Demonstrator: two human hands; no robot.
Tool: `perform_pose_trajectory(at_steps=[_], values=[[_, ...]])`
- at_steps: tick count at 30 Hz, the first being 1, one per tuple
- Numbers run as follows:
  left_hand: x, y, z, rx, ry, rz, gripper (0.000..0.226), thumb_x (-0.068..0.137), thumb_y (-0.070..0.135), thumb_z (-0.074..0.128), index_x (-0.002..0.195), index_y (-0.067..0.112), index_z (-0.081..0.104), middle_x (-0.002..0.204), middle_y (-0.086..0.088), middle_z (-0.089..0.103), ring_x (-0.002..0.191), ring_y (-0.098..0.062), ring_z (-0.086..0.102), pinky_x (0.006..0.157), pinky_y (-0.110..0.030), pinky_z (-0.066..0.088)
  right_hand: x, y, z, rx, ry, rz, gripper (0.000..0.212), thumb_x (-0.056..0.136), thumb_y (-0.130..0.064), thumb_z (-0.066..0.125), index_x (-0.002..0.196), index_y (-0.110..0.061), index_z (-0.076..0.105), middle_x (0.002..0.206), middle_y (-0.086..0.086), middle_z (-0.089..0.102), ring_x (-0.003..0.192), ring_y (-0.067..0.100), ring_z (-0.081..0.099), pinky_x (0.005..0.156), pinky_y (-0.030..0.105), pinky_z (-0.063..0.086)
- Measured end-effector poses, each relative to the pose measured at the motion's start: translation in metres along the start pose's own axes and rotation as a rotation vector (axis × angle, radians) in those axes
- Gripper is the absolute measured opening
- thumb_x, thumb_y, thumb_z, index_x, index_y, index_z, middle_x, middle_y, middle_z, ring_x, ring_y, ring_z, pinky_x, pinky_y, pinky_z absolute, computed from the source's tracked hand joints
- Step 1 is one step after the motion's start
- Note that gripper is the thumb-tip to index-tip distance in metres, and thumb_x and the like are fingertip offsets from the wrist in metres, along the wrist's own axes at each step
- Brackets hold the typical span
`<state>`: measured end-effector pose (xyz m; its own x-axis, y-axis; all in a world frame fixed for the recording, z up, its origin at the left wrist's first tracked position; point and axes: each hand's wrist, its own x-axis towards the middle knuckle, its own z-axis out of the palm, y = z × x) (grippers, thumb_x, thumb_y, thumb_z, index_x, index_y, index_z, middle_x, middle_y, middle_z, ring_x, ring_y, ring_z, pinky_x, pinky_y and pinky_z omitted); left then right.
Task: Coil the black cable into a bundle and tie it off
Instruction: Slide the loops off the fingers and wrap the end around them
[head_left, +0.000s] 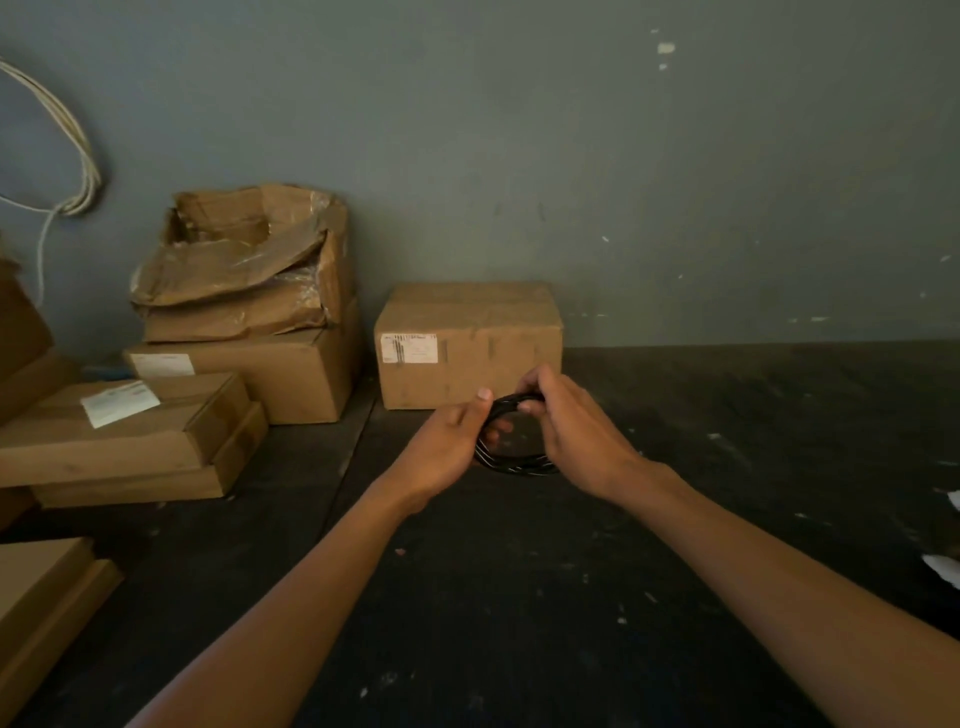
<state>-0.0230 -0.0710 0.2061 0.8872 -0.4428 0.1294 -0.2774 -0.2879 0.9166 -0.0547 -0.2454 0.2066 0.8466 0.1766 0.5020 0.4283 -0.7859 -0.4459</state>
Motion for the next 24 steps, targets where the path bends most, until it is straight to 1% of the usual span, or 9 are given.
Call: perform_pose_trajectory(at_steps=[3,5,7,9,12,15,19,21,24], values=[[0.000,0.002,0.003,0.183,0.026,0.116,0.037,0.103,0.040,0.031,0.120,0.021,0.058,0.090,0.001,0.066,0.080,-0.005,0.062,0.071,-0.019,0.044,0.000,0.005,-0.001,-0.014,-0.022,-0.015,0.011,0.100,-0.014,0.045,0.104,-0.024,0.040,0.100,0.006,0.056,0.090,0.016,0.052,0.076,0.034,0.047],[0.002,0.003,0.005,0.154,0.010,0.134,0.030,0.103,0.035,0.038,0.123,0.021,0.055,0.088,0.002,0.064,0.076,-0.002,0.063,0.070,-0.015,0.047,0.002,0.008,-0.001,-0.010,-0.025,-0.027,0.017,0.099,-0.011,0.046,0.104,-0.025,0.038,0.101,0.005,0.055,0.090,0.015,0.053,0.075,0.032,0.046],[0.003,0.003,0.010,-0.021,-0.014,0.112,0.022,0.102,0.026,0.044,0.118,0.016,0.056,0.080,0.002,0.057,0.066,-0.004,0.059,0.074,-0.025,0.052,0.003,0.009,-0.002,0.024,-0.022,-0.024,0.017,0.100,-0.013,0.046,0.103,-0.027,0.037,0.100,0.003,0.055,0.088,0.014,0.053,0.072,0.027,0.044],[0.005,0.001,0.013,-0.239,-0.028,0.090,0.017,0.102,0.017,0.044,0.112,0.011,0.056,0.075,0.002,0.048,0.058,-0.002,0.051,0.078,-0.035,0.053,0.003,0.008,-0.001,0.114,0.014,0.004,0.012,0.100,-0.018,0.047,0.103,-0.026,0.039,0.096,0.000,0.057,0.084,0.010,0.055,0.068,0.019,0.042],[0.007,-0.001,0.018,-0.393,-0.018,0.051,0.018,0.103,0.015,0.042,0.111,0.007,0.056,0.072,0.003,0.044,0.051,0.001,0.048,0.072,-0.032,0.049,-0.002,0.012,0.004,0.283,0.118,0.090,0.006,0.098,-0.020,0.053,0.102,-0.019,0.049,0.091,-0.002,0.061,0.080,0.006,0.058,0.066,0.014,0.045],[0.008,-0.007,0.020,-0.550,-0.018,-0.012,0.022,0.103,0.017,0.041,0.114,0.005,0.056,0.067,0.004,0.043,0.049,0.000,0.045,0.067,-0.029,0.043,-0.008,0.015,0.010,0.488,0.208,0.196,0.007,0.095,-0.018,0.059,0.101,-0.016,0.061,0.085,-0.001,0.065,0.077,0.007,0.062,0.073,0.023,0.050],[0.010,-0.019,0.025,-0.821,-0.036,-0.122,0.022,0.102,0.016,0.042,0.101,0.010,0.063,0.061,0.004,0.042,0.044,-0.005,0.036,0.061,-0.029,0.041,-0.018,0.015,0.018,0.784,0.229,0.362,0.017,0.096,-0.016,0.057,0.108,-0.011,0.068,0.080,0.002,0.065,0.069,0.001,0.059,0.068,0.018,0.050],[0.009,-0.024,0.026,-0.915,-0.071,-0.195,0.026,0.101,0.015,0.041,0.108,0.009,0.065,0.060,0.004,0.042,0.042,-0.005,0.033,0.059,-0.028,0.040,-0.024,0.019,0.023,0.822,0.214,0.417,0.020,0.098,-0.017,0.054,0.109,-0.013,0.069,0.079,0.001,0.066,0.069,0.001,0.057,0.068,0.018,0.049],[0.005,-0.027,0.027,-1.000,-0.211,-0.348,0.036,0.097,0.016,0.043,0.127,0.005,0.057,0.061,0.005,0.037,0.040,-0.005,0.028,0.057,-0.025,0.041,-0.035,0.025,0.030,0.777,0.215,0.458,0.021,0.099,-0.012,0.051,0.104,-0.018,0.071,0.078,-0.001,0.066,0.065,-0.003,0.057,0.065,0.014,0.048]])
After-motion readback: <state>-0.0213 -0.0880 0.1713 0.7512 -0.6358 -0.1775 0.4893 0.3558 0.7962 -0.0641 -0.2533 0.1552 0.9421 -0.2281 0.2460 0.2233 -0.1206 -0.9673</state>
